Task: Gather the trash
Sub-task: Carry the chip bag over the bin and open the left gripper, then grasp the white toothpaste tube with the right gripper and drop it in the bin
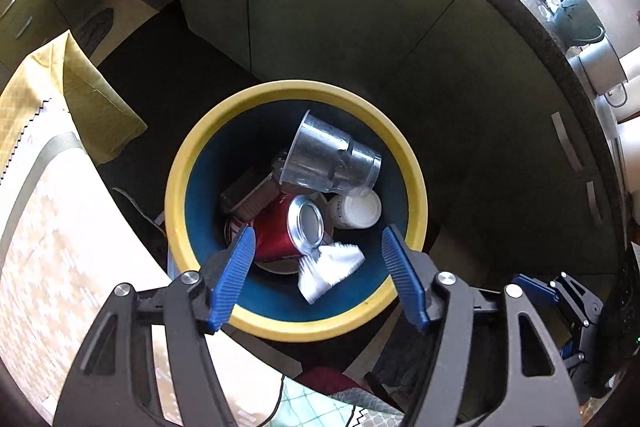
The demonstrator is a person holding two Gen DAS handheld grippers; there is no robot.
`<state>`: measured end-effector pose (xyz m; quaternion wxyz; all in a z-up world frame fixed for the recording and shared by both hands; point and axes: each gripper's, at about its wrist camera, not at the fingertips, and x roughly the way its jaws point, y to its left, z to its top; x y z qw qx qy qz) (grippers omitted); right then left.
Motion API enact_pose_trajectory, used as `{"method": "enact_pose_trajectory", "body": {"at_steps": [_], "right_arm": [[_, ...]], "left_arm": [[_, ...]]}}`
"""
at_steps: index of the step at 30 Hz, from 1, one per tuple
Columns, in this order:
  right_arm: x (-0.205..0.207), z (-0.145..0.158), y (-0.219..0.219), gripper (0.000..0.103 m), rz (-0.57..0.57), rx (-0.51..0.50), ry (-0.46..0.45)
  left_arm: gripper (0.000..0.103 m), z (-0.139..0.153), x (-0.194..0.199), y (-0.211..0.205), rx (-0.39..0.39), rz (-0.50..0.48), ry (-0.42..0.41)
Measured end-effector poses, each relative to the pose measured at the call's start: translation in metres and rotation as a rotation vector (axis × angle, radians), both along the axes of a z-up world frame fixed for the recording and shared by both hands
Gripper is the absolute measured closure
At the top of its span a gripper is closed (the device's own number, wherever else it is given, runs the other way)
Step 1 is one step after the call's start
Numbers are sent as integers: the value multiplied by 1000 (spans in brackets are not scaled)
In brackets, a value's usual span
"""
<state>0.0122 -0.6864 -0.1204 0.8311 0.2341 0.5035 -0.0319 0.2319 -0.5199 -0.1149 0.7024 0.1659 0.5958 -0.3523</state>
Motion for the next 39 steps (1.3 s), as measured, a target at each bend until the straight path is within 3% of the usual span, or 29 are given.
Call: {"method": "enact_pose_trajectory", "body": {"at_steps": [3, 9, 17, 23, 28, 34, 39], "right_arm": [[4, -1, 5, 31, 15, 4, 2], [21, 1, 34, 31, 95, -11, 17], [72, 23, 152, 31, 400, -50, -4], [103, 41, 265, 31, 657, -67, -31], [128, 47, 352, 31, 791, -66, -33], [175, 29, 425, 39, 840, -47, 73], [209, 6, 459, 45, 822, -58, 149]], "left_arm": [[39, 21, -4, 27, -16, 1, -3], [34, 67, -18, 122, -20, 45, -28], [32, 109, -33, 283, -24, 237, -102], [32, 110, -48, 393, -27, 395, -115], [32, 98, -66, 469, -59, 522, -88], [32, 80, -78, 529, -55, 636, -55], [32, 75, -79, 543, -61, 647, -53]]}}
